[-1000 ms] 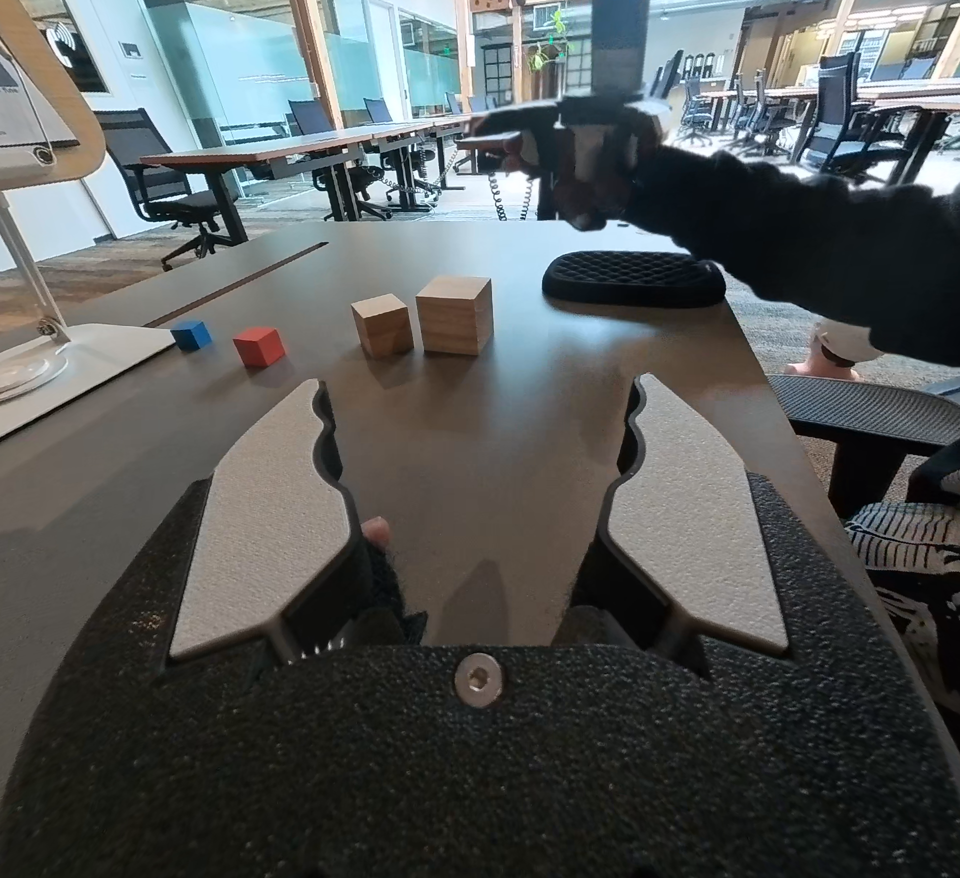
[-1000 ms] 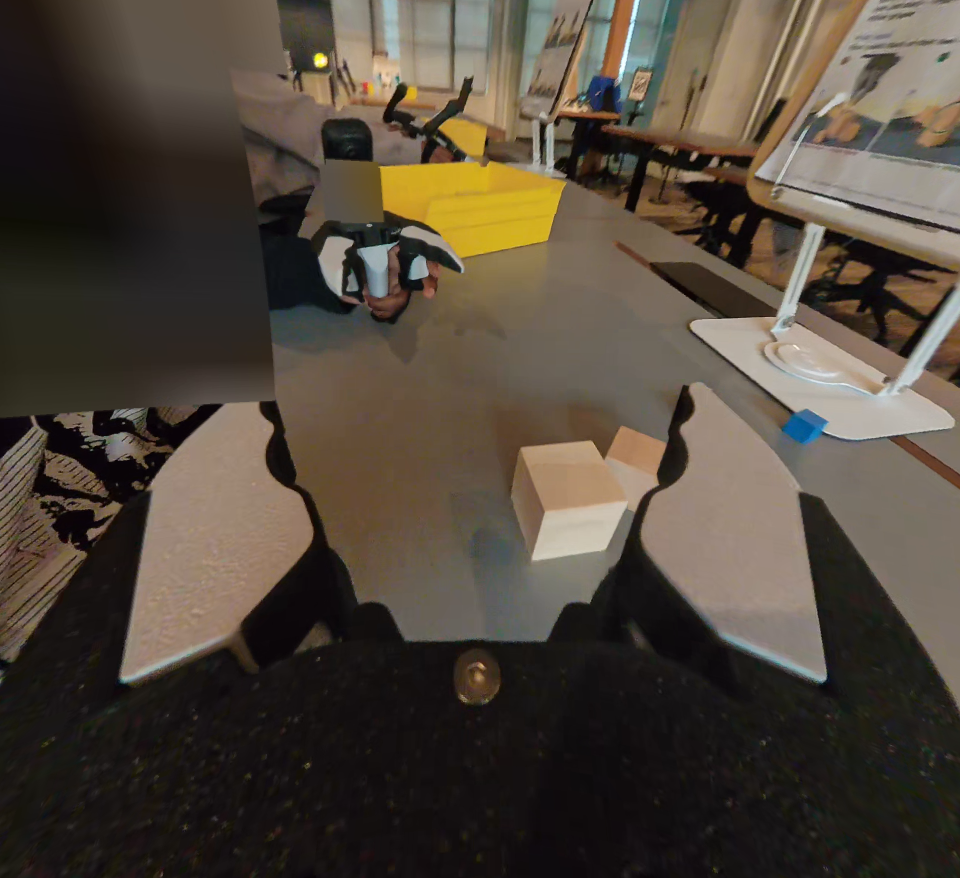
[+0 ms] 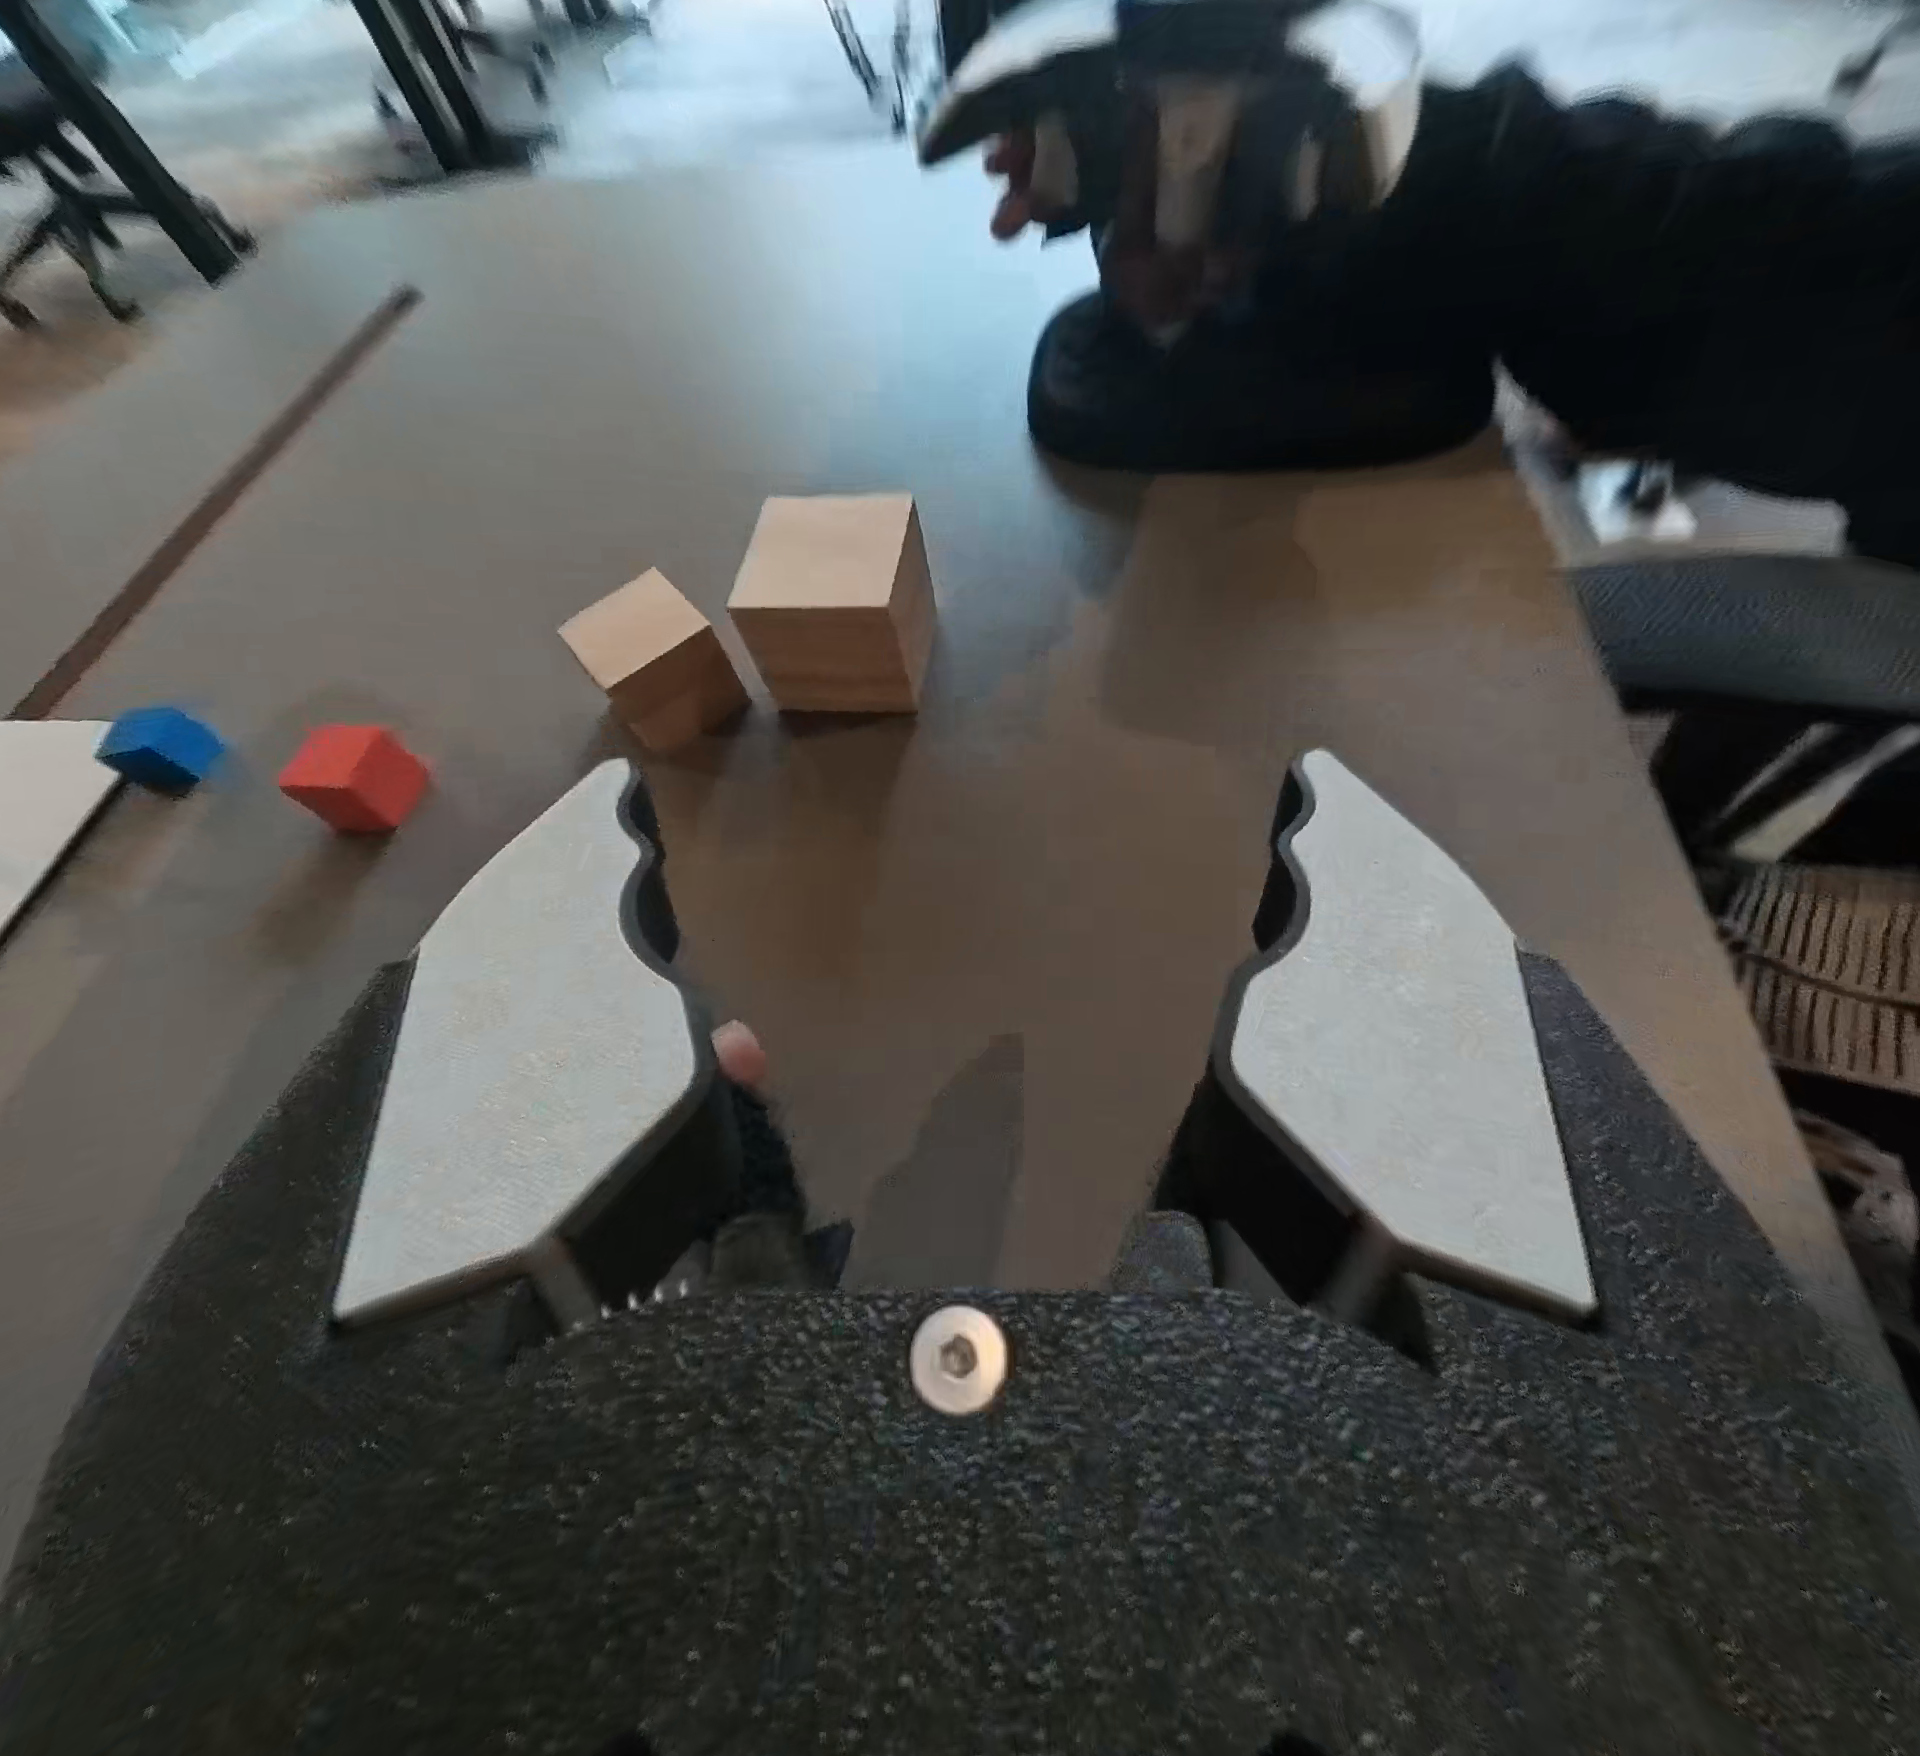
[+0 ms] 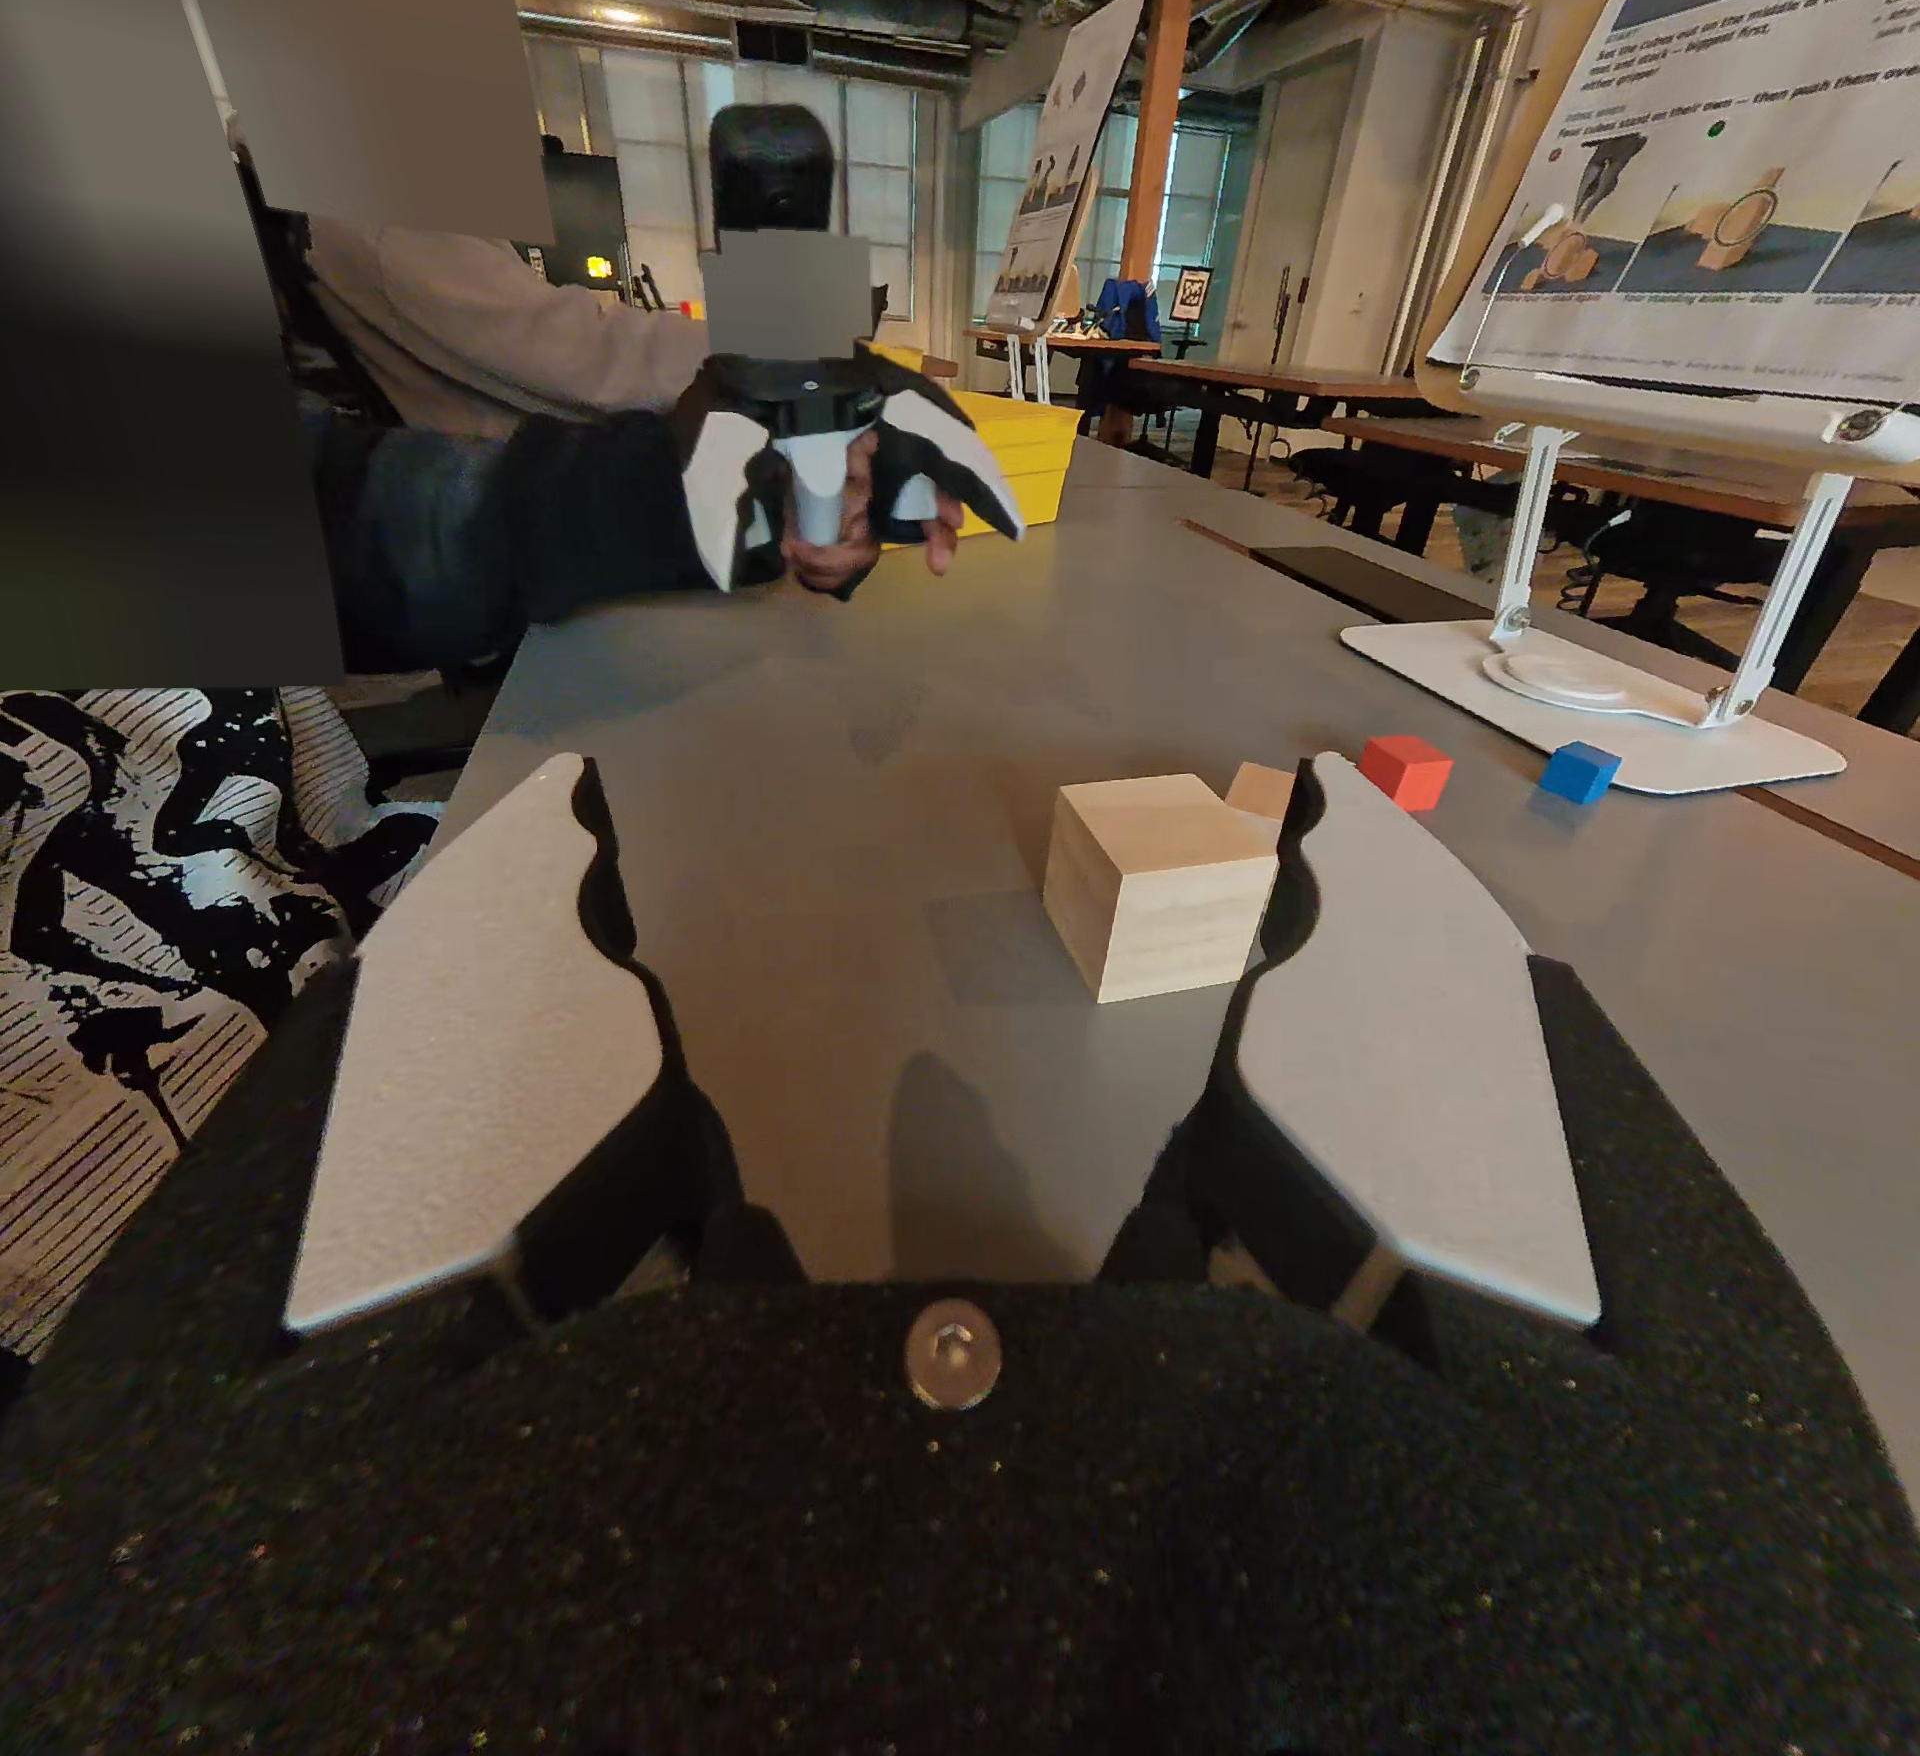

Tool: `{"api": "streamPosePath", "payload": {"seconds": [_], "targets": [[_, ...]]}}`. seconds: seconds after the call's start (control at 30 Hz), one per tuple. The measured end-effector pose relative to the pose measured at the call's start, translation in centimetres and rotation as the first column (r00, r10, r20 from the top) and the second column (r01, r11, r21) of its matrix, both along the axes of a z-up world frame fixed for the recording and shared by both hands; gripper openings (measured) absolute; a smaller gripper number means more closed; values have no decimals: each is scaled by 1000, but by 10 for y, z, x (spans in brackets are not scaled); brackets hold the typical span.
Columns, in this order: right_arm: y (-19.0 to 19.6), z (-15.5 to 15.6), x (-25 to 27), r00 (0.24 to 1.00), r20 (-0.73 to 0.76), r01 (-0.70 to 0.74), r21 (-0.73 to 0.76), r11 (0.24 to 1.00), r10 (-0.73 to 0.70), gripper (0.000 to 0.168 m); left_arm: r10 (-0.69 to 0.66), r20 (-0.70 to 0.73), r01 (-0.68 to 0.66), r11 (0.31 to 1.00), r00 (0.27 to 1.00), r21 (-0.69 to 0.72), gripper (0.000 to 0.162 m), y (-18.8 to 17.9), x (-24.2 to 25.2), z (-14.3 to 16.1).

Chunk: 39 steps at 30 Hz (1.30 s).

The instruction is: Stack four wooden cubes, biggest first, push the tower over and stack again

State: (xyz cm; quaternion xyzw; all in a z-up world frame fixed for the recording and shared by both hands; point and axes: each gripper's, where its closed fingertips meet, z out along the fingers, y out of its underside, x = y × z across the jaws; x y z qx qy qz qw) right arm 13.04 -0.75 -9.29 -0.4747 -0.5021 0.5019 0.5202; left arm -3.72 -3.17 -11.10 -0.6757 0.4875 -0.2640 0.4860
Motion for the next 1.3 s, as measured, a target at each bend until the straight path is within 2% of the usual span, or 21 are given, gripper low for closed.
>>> {"api": "streamPosePath", "payload": {"seconds": [0.1, 0.2, 0.37, 0.57, 0.8, 1.0, 1.1, 1.3], "targets": [[0, 0, 0, 1000, 2, 2, 1, 1000, -2, 119, -30, -221, 15, 998, 975, -67, 109, 19, 18, -12], [0, 0, 0, 1000, 4, 5, 3, 1000, -5, 118, -80, -402, 28, 991, 912, -135, 105, 36, 32, -18], [1, 0, 1, 1000, -1, 5, 1, 1000, -5, 118, -169, -578, 43, 973, 798, -226, 100, 59, 51, -26], [2, 0, 0, 1000, 3, 14, 0, 1000, -14, 118, -205, -663, 18, 961, 720, -276, 100, 82, 70, -46], [3, -2, 0, 999, 14, 31, 11, 999, -32, 119, -273, -704, 34, 942, 656, -333, 90, 83, 85, -66], [3, -2, -1, 999, 15, 34, 13, 999, -34, 118, -299, -717, 39, 934, 630, -355, 81, 87, 88, -75], [3, -2, -1, 999, 18, 32, 12, 999, -32, 118, -301, -729, 50, 937, 615, -345, 61, 88, 89, -79], [2, -3, -1, 999, 19, 30, 17, 999, -30, 117, -324, -736, 85, 935, 595, -343, 60, 79, 80, -76]]}}
